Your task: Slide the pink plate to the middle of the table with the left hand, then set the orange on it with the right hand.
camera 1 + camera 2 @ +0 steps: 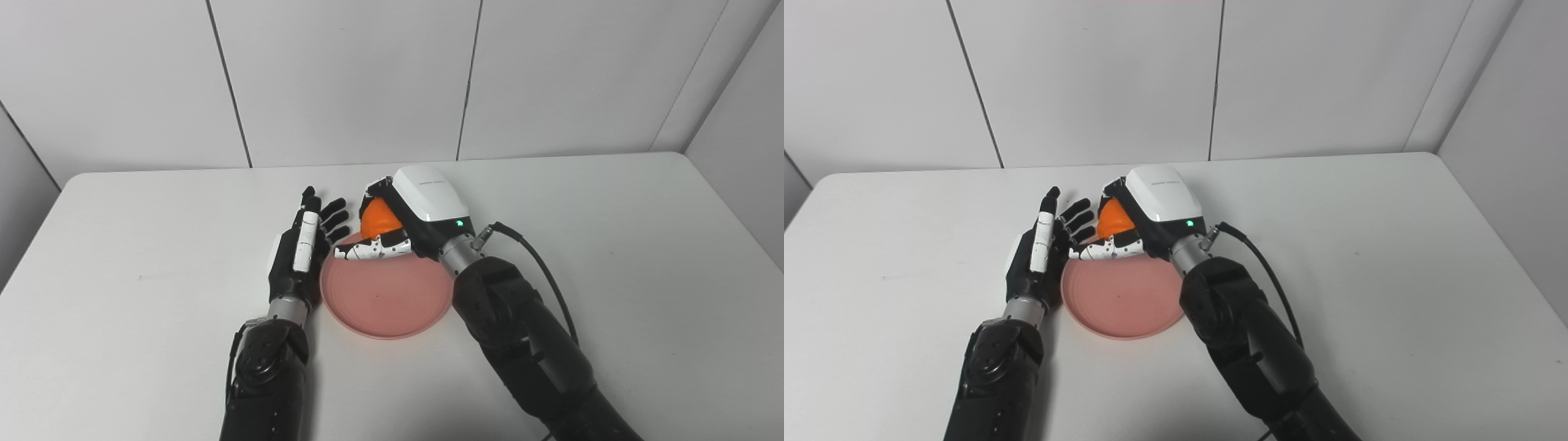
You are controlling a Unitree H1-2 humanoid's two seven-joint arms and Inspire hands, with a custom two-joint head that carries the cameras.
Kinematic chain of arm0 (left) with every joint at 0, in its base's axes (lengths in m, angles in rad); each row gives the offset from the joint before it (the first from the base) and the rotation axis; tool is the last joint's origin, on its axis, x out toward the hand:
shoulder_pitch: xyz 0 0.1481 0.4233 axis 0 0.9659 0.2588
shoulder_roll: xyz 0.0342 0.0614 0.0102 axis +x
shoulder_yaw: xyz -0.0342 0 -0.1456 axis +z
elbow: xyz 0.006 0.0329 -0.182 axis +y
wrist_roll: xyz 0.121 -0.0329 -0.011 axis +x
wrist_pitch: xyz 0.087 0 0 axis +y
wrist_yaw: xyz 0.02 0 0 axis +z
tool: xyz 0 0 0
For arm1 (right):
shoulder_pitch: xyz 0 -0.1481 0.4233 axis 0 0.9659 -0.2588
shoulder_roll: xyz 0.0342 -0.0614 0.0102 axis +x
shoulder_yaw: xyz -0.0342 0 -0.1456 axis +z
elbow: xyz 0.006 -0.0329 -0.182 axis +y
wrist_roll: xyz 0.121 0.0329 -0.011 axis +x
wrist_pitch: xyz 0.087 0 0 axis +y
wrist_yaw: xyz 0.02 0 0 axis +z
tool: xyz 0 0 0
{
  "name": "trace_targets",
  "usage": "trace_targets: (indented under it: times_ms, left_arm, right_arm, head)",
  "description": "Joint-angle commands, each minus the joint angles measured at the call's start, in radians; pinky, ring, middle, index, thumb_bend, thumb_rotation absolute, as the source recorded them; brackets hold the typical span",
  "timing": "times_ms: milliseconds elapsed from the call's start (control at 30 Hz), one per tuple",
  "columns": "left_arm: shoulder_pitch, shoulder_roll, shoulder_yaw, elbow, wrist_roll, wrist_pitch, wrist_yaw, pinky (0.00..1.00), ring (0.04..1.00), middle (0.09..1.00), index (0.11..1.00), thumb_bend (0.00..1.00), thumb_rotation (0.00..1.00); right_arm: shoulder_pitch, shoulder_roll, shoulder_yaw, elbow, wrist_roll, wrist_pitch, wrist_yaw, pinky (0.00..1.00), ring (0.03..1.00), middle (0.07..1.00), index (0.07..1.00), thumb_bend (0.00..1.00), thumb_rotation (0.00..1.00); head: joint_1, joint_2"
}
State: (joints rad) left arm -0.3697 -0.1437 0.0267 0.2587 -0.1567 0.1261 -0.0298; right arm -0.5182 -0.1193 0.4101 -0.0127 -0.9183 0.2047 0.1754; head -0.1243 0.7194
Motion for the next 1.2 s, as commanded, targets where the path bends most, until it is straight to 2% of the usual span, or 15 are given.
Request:
trace_targets:
  times_ms: [0,133,167,333,400,433,500,600,700,767,867,1000,1067,1100,1167]
  left_arm:
    - [0.019,-0.001,0.004,0.020,-0.009,0.024,0.002,0.80,0.843,0.845,0.987,0.95,0.82]
    - [0.017,0.001,0.004,0.026,-0.008,0.019,-0.002,0.79,0.856,0.866,0.986,0.95,0.81]
    - [0.016,0.001,0.003,0.027,-0.006,0.018,-0.002,0.79,0.851,0.864,0.981,0.94,0.81]
    - [0.013,0.006,-0.004,0.036,0.003,0.003,-0.005,0.77,0.854,0.880,0.989,0.92,0.82]
    - [0.011,0.007,-0.003,0.039,0.001,0.000,-0.004,0.76,0.860,0.835,0.980,0.94,0.82]
    - [0.010,0.007,-0.002,0.040,0.001,0.000,-0.004,0.74,0.860,0.808,0.976,0.94,0.81]
    - [0.010,0.009,-0.006,0.040,0.004,-0.001,-0.005,0.74,0.866,0.803,0.979,0.95,0.82]
    - [0.011,0.014,-0.015,0.040,0.017,0.000,-0.003,0.69,0.813,0.808,0.988,0.94,0.84]
    - [0.013,0.014,-0.019,0.033,0.017,0.006,0.000,0.68,0.778,0.798,0.984,0.94,0.84]
    - [0.014,0.006,-0.012,0.026,0.009,0.010,0.008,0.68,0.770,0.803,0.977,0.93,0.83]
    - [0.014,-0.001,-0.003,0.024,0.000,0.004,0.014,0.67,0.767,0.802,0.974,0.94,0.80]
    - [0.015,0.004,-0.009,0.030,0.013,-0.020,0.011,0.72,0.756,0.781,0.980,0.93,0.82]
    - [0.016,0.005,-0.008,0.030,0.009,-0.019,0.006,0.75,0.768,0.792,0.982,0.94,0.81]
    - [0.016,0.005,-0.009,0.030,0.008,-0.019,0.004,0.76,0.769,0.793,0.983,0.94,0.81]
    - [0.015,0.005,-0.007,0.032,0.005,-0.017,0.003,0.77,0.779,0.804,0.982,0.95,0.81]
  right_arm:
    - [-0.029,0.002,0.003,-0.018,-0.003,-0.037,-0.034,0.12,0.169,0.236,0.290,0.59,0.56]
    - [-0.017,-0.014,0.031,-0.003,-0.006,-0.044,-0.013,0.19,0.255,0.341,0.443,0.58,0.65]
    - [-0.014,-0.017,0.036,0.000,-0.003,-0.044,-0.012,0.25,0.322,0.411,0.494,0.58,0.65]
    - [0.000,-0.026,0.050,0.017,0.003,-0.051,-0.015,0.23,0.300,0.372,0.445,0.57,0.58]
    - [0.007,-0.028,0.058,0.027,0.003,-0.059,-0.020,0.24,0.308,0.373,0.438,0.57,0.61]
    - [0.010,-0.029,0.062,0.031,0.003,-0.066,-0.027,0.20,0.266,0.328,0.391,0.58,0.63]
    - [0.016,-0.030,0.065,0.038,0.007,-0.081,-0.040,0.18,0.237,0.300,0.368,0.58,0.64]
    - [0.029,-0.025,0.074,0.041,0.006,-0.086,-0.039,0.17,0.239,0.315,0.434,0.57,0.64]
    - [0.035,-0.024,0.082,0.046,0.000,-0.084,-0.042,0.16,0.226,0.308,0.464,0.57,0.59]
    - [0.033,-0.030,0.094,0.048,-0.018,-0.074,-0.029,0.17,0.243,0.322,0.468,0.58,0.62]
    - [0.032,-0.036,0.102,0.047,-0.034,-0.064,-0.016,0.24,0.314,0.387,0.499,0.65,0.75]
    - [0.035,-0.032,0.095,0.046,-0.034,-0.060,-0.014,0.22,0.300,0.390,0.521,0.70,0.78]
    - [0.035,-0.034,0.096,0.048,-0.038,-0.069,-0.025,0.30,0.383,0.461,0.535,0.76,0.85]
    - [0.035,-0.037,0.098,0.050,-0.042,-0.076,-0.032,0.31,0.389,0.466,0.536,0.76,0.86]
    - [0.034,-0.042,0.102,0.054,-0.051,-0.087,-0.045,0.40,0.483,0.545,0.580,0.83,0.90]
  head:
    - [0.001,0.001]
    - [0.001,0.001]
    - [0.002,0.005]
    - [0.003,0.005]
    - [0.002,0.006]
    - [0.002,0.006]
    - [0.001,0.006]
    - [0.000,0.006]
    - [0.001,0.006]
    - [0.002,0.007]
    - [0.001,0.008]
    - [0.001,0.008]
    - [0.001,0.008]
    - [0.001,0.008]
    - [-0.002,0.007]
